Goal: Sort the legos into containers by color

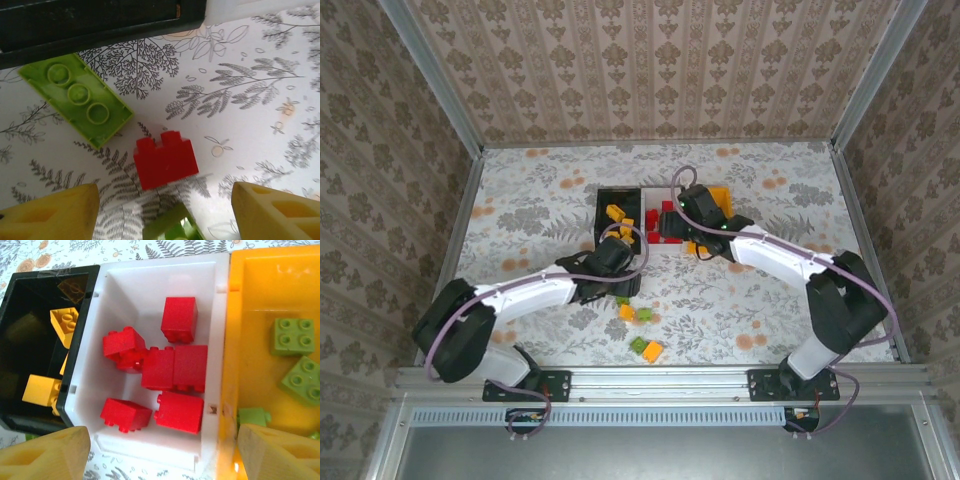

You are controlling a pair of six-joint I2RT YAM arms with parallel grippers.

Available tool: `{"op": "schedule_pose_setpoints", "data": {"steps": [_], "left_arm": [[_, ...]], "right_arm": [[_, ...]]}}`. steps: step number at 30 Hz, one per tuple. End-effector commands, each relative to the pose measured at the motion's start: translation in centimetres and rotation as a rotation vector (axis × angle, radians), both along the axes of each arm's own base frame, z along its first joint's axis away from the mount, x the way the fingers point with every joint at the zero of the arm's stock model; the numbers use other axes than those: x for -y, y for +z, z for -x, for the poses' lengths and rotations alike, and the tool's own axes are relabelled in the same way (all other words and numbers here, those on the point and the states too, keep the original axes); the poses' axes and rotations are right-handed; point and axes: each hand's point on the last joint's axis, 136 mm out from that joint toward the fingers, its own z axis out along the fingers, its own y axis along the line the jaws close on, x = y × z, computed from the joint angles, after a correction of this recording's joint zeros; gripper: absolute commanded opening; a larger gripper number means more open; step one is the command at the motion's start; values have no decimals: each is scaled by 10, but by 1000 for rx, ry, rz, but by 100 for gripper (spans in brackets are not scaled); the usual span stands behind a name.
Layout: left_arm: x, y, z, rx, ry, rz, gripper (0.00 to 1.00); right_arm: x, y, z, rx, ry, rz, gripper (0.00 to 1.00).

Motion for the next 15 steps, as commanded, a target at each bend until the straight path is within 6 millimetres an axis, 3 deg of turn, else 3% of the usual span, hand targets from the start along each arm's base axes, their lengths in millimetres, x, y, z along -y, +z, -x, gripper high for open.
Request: {"op": "schedule_pose_setpoints", "data": {"steps": [1, 7, 11, 15], "left_arm": [[12, 6, -19, 65, -13, -26, 68], [17, -8, -27, 58, -20, -72, 58], [21, -12, -25, 46, -34, -74, 46], [18, -14, -22, 40, -36, -98, 42]], "right_arm": [[8, 18, 6, 53, -26, -27, 79], [23, 34, 17, 94, -42, -32, 79], [30, 38, 20, 103, -56, -31, 80], [35, 49, 22, 128, -65, -47, 79]]}}
